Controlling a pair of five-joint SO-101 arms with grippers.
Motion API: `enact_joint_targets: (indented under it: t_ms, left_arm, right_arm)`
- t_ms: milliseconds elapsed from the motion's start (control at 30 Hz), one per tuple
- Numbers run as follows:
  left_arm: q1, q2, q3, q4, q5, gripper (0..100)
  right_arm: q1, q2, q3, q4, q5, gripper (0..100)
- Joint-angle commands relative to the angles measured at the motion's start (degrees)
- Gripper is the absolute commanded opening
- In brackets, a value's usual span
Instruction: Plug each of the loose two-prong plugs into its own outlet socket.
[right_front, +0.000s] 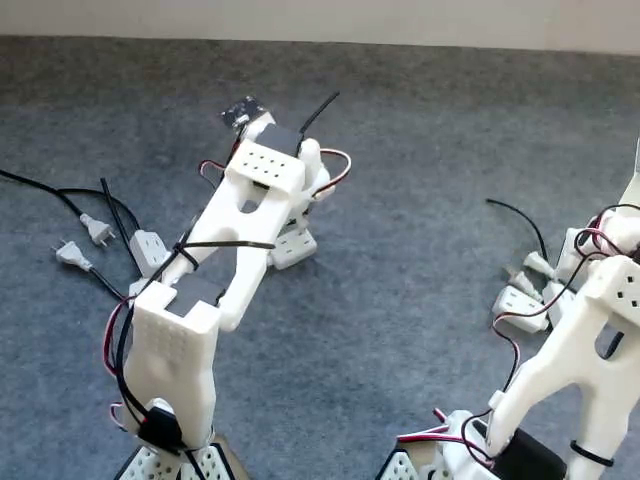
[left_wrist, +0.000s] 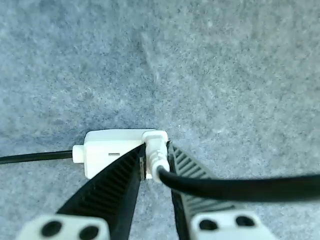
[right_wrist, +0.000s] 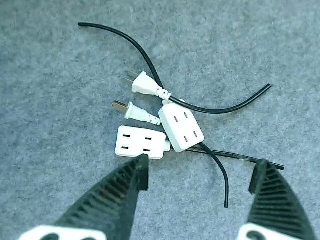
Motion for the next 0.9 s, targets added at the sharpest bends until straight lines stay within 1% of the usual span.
enact_joint_targets:
  t_ms: [0,200,333,500,600,733,867]
  left_arm:
    - [1.5,-2.7,-1.0,4.1,-0.2,6]
    - [1.4,-6.5,-3.5,6.7,-0.3,6]
    - [1.5,-7.5,-1.3,5.9,-0.3,6]
    - [2.8,-7.6,2.5,1.8,-4.3,6]
    - [4.2,-7.4,5.1,-1.1,-4.7,6]
    - [3.7,-7.5,9.4,-6.4,-4.7,6]
    - [2.6,-8.1,11.1,-6.6,-4.7,6]
  right_arm:
    - [0.7,-1.8,-0.7,-0.7,0.3,31.8]
    - [0.7,-1.8,-0.7,-0.7,0.2,31.8]
    - [0.7,-1.8,-0.3,-0.8,0.2,31.8]
    - [0.7,-1.8,-0.2,-0.9,0.2,31.8]
    - [0.7,-1.6,-0.2,-0.9,0.2,31.8]
    - [0.7,-1.5,-0.1,-0.7,0.4,31.8]
    - [0.7,-1.7,-0.1,-0.7,0.4,31.8]
